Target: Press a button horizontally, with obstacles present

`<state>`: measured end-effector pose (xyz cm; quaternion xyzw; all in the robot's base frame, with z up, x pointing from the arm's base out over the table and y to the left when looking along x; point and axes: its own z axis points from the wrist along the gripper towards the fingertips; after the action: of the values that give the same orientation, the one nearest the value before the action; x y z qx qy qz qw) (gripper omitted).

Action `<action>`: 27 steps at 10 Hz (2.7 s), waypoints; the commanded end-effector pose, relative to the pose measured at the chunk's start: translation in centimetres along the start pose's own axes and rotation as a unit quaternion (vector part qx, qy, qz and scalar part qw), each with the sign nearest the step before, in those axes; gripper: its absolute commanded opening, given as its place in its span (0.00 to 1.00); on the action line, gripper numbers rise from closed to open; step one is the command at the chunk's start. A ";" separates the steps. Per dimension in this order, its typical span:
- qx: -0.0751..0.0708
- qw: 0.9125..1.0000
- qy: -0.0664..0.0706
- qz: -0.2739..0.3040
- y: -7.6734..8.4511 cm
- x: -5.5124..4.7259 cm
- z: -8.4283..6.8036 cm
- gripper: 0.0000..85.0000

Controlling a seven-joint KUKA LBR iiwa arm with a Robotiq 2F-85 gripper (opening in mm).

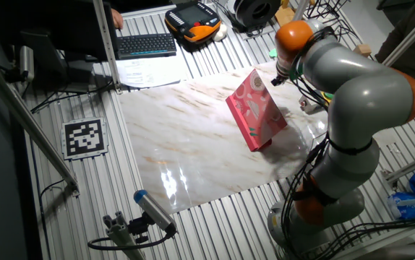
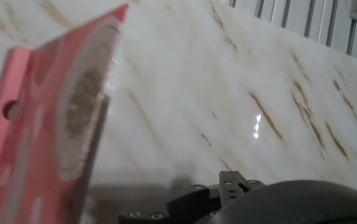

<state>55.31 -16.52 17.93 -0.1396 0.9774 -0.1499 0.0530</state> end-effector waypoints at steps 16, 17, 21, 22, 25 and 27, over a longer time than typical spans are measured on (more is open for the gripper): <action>-0.060 0.977 0.102 0.176 -5.0 2.1 4.0 0.00; -0.059 0.976 0.106 0.179 -5.0 2.1 4.0 0.00; -0.034 0.982 0.096 0.160 -4.5 3.7 6.6 0.00; -0.033 0.984 0.095 0.150 -4.8 4.2 7.5 0.00; 0.005 0.985 0.097 0.142 -4.3 5.1 8.5 0.00; 0.017 0.985 0.107 0.134 -4.4 5.1 9.1 0.00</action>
<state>52.93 -24.57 10.27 0.0094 0.9846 -0.1717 -0.0307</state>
